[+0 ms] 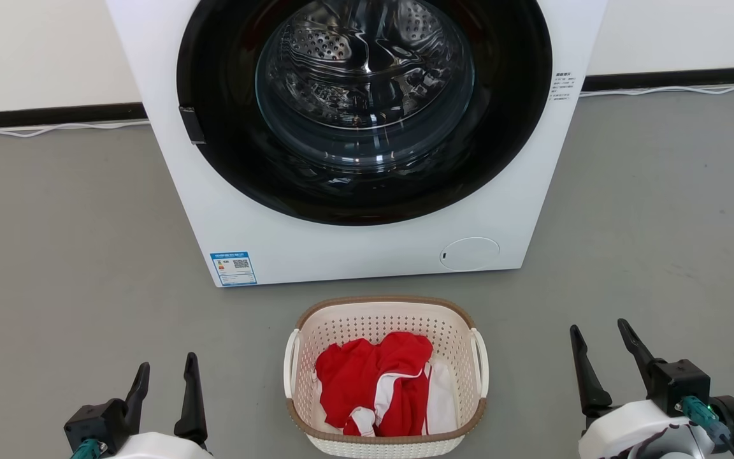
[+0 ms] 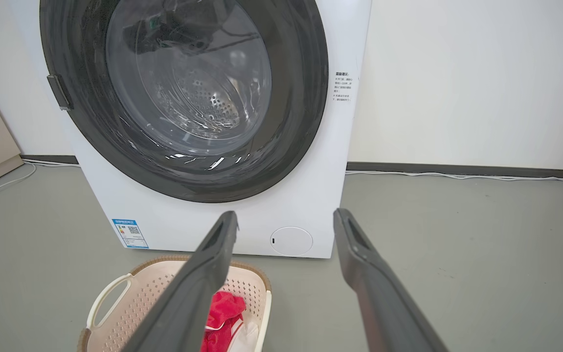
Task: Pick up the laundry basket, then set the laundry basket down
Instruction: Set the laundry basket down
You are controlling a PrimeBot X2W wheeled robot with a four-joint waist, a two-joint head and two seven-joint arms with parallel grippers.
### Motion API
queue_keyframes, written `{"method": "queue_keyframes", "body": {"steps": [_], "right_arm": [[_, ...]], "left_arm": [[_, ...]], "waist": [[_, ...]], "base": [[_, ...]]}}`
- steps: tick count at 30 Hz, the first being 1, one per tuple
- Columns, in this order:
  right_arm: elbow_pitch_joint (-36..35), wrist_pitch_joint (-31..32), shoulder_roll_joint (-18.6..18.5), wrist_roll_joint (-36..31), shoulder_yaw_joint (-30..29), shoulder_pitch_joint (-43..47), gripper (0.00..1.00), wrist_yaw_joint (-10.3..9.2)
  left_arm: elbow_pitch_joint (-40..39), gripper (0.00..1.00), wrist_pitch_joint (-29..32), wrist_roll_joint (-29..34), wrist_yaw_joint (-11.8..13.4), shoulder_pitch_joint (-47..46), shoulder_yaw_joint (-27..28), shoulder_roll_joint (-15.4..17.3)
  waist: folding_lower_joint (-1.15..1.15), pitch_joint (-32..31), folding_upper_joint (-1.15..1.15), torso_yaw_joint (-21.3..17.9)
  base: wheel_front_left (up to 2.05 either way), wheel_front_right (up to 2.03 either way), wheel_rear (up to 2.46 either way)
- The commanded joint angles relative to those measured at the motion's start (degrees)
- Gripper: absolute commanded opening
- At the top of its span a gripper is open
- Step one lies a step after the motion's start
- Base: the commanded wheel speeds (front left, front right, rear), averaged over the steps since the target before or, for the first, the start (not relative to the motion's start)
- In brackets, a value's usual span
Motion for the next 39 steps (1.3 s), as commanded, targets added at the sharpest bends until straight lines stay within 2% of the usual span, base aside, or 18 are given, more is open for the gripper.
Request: {"method": "queue_keyframes", "body": {"steps": [1,12,13,14,22,27,34,39], "right_arm": [[-1.64,-0.19,-0.14,0.59,1.23,-0.65,1.0,0.28],[-2.09,-0.08,0.07,0.64,1.0,-0.44,1.0,0.28],[-1.87,0.3,0.09,1.22,1.2,-0.37,0.3,0.28],[-1.27,1.49,0.1,2.07,2.59,-0.14,0.0,0.28],[-3.54,0.41,0.0,3.29,3.02,-0.58,0.0,0.28],[-5.69,0.4,-0.75,7.21,10.3,-0.12,0.0,0.28],[-2.46,4.18,-3.42,8.97,16.67,-0.35,0.0,0.28],[2.5,6.01,-3.73,10.04,19.35,-2.71,0.0,0.28]], "left_arm": [[-1.7,1.0,-0.35,0.79,-0.07,-1.16,1.96,0.47],[-1.88,1.0,-0.35,0.98,-0.14,-1.32,2.07,-0.05],[-1.89,1.0,-0.35,0.97,-0.12,-1.29,2.08,-0.08],[-1.88,1.0,-0.35,0.96,-0.12,-1.27,2.07,-0.11],[-2.19,1.0,-0.35,0.78,0.01,-0.92,2.08,-0.43],[-2.66,1.0,-0.35,0.7,-0.06,-1.16,1.62,-0.81],[-3.13,1.0,-0.35,0.62,-0.39,-3.1,0.67,-1.38],[-3.18,1.0,-0.3,0.69,-0.96,-5.93,-0.37,-1.54]], "waist": [[0.0,-0.02,0.0,-0.05],[0.0,-0.05,0.0,-0.39],[0.0,-0.08,0.0,-0.36],[0.0,-0.13,0.0,-0.29],[0.0,-0.02,0.0,0.01],[0.0,1.41,0.0,0.6],[0.0,5.65,0.0,2.25],[0.0,11.19,0.0,4.23]], "base": [[0.0,0.0,0.0],[0.0,0.0,0.0],[0.0,0.0,0.0],[0.0,0.0,0.0],[0.0,0.0,0.0],[0.0,0.0,0.0],[0.0,0.0,0.0],[0.0,0.0,0.0]]}}
